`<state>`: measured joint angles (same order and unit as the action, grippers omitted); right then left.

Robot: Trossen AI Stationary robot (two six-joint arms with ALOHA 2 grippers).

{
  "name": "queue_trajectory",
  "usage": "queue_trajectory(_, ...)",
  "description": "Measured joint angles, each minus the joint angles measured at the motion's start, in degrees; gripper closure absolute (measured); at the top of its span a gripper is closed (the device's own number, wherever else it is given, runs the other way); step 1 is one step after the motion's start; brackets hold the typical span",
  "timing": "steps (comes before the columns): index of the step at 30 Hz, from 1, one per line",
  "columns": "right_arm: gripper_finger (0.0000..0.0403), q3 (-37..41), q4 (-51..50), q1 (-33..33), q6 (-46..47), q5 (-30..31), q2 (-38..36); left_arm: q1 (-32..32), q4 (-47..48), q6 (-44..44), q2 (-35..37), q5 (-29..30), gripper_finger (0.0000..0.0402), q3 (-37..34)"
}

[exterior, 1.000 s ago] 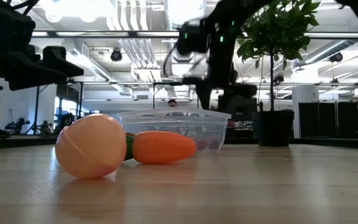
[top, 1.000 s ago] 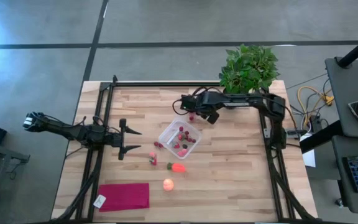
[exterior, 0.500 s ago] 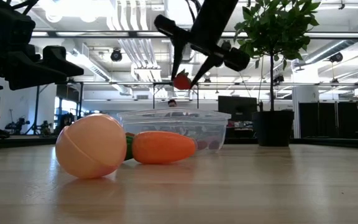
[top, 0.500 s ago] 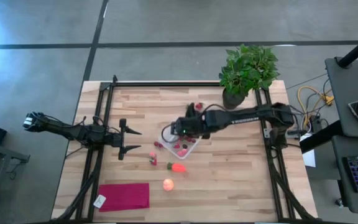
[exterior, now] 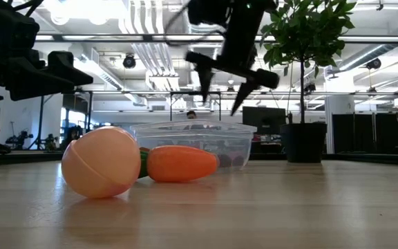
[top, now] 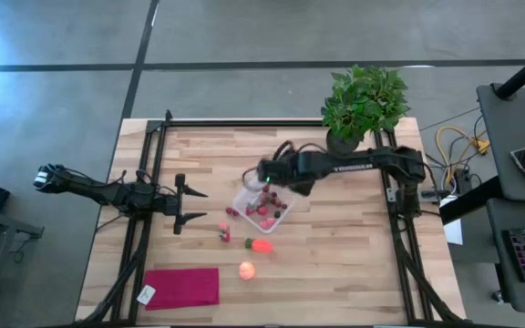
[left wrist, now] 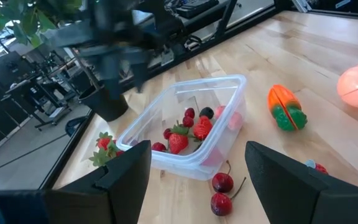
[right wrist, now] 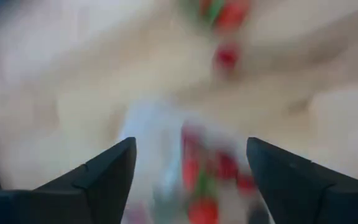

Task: Pick and placing Produce into tupperware
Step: Put the strawberry into the transparent container

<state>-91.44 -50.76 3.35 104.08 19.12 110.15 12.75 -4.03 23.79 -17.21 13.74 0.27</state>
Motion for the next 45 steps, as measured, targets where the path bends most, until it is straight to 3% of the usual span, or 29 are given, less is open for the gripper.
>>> queue_trajectory(4,0.0100,0.14,-6.09,5.33,8.57,5.28,0.63,0.00,0.00,0.02,0.02,0.00,0.0155,0.00)
queue_trajectory(14,0.0105,-0.15,0.55,14.70,11.03,-0.69,8.85,0.00,0.00,0.01,0.08,0.02,0.0155,0.00)
queue_trajectory(28,0.0110,-0.15,-2.98,17.18,16.72,0.04,10.75,0.00,0.00,0.01,0.09,0.01,0.0155,0.00)
queue_trajectory(45,0.0168,-0.17,-2.76,19.07,19.05,-2.76,12.74,0.00,0.00,0.00,0.00,0.02,0.0155,0.00)
